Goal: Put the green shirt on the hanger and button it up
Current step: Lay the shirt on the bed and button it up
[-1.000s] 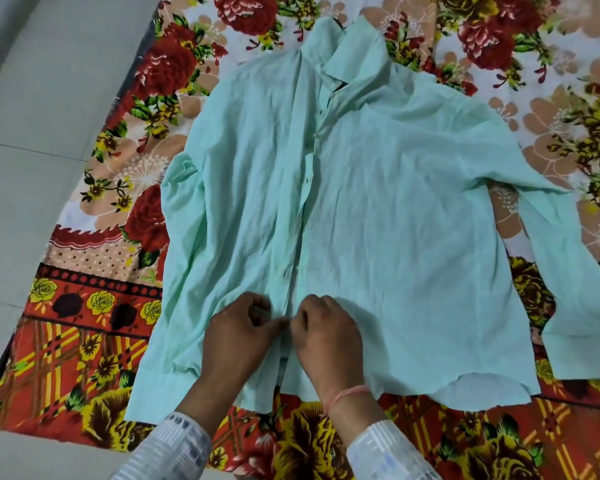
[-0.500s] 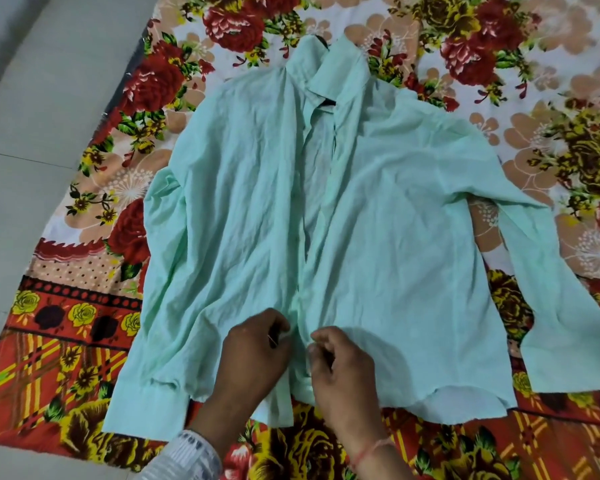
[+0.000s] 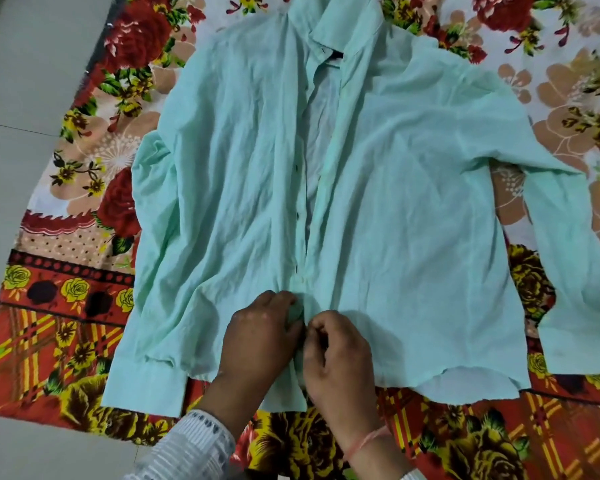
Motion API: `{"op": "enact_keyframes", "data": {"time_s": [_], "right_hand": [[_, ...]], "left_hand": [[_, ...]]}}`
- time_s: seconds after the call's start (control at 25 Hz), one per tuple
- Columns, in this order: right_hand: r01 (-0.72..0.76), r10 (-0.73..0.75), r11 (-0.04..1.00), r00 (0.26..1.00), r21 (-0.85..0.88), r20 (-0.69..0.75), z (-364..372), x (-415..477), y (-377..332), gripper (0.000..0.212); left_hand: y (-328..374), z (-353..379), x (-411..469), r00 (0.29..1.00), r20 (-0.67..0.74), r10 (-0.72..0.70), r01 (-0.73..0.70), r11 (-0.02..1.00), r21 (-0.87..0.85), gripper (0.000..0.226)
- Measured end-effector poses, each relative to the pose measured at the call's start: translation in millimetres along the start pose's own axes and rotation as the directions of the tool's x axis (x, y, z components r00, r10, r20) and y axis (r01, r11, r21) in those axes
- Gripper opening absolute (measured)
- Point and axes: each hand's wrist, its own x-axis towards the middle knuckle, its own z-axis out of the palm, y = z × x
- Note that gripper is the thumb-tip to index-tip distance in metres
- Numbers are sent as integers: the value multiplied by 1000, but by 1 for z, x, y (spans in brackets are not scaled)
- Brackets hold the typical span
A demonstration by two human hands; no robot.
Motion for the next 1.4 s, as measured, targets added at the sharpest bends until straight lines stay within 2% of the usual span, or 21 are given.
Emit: {"op": "enact_keyframes", "data": {"time_s": [0.12, 0.2, 0.28, 0.32, 0.36, 0.4, 0.44, 0.52, 0.64, 0.72, 0.8, 0.92, 1.0, 1.08, 1.24, 1.4], "right_hand": [[-194, 206, 964, 977, 182, -53, -7, 5, -1, 11], [-254, 292, 934, 947, 252, -130, -21, 7, -8, 11], [-132, 215, 961, 909, 243, -357, -37, 7, -22, 9], [-44, 108, 987, 894, 155, -436, -40, 6, -29, 8], [35, -2, 997, 905, 68, -425, -39, 4, -36, 7], [63, -41, 997, 941, 53, -336, -31, 1, -40, 6], [14, 8, 995, 977, 101, -213, -21, 0, -43, 6], [-170, 189, 960, 980, 221, -68, -4, 2, -41, 5], [-287, 321, 907, 945, 310, -65, 1, 15, -33, 6], [-286, 315, 909, 948, 302, -53, -2, 18, -32, 7], [-191, 216, 963, 969, 188, -121, -4, 16, -33, 6], [-4, -4, 999, 977, -37, -214, -6, 11, -35, 4], [8, -2, 999, 991, 42, -137, -3, 8, -42, 4], [-23, 32, 990, 997, 136, -68, 4, 5, -47, 4], [-86, 103, 972, 992, 220, -68, 9, 3, -46, 5], [-123, 141, 959, 988, 255, -55, 8, 1, -45, 5]], "left_hand": [[-4, -5, 4, 984, 54, -172, 175, 983, -53, 15], [-5, -14, 3, 948, 121, -293, 310, 936, -164, 12], [-7, -23, 3, 907, 190, -377, 422, 822, -381, 8], [-6, -27, 2, 887, 227, -403, 462, 744, -483, 10], [-6, -29, 1, 871, 263, -414, 488, 668, -562, 11], [-6, -30, 1, 860, 304, -409, 505, 602, -619, 11], [-6, -31, 0, 855, 350, -384, 516, 553, -654, 12], [-11, -31, 0, 856, 413, -312, 517, 506, -690, 18], [-20, -31, 2, 843, 448, -299, 539, 471, -698, 20], [-24, -31, 2, 831, 470, -298, 556, 441, -704, 16], [-25, -30, 1, 834, 463, -302, 552, 447, -703, 10], [-28, -32, -1, 888, 334, -317, 459, 566, -685, 9], [-29, -37, -1, 881, 313, -354, 462, 505, -729, 4], [-28, -43, -1, 863, 362, -352, 492, 428, -758, 3], [-27, -49, 0, 859, 396, -324, 503, 396, -768, 3], [-30, -49, -5, 870, 387, -306, 488, 419, -766, 18]]}}
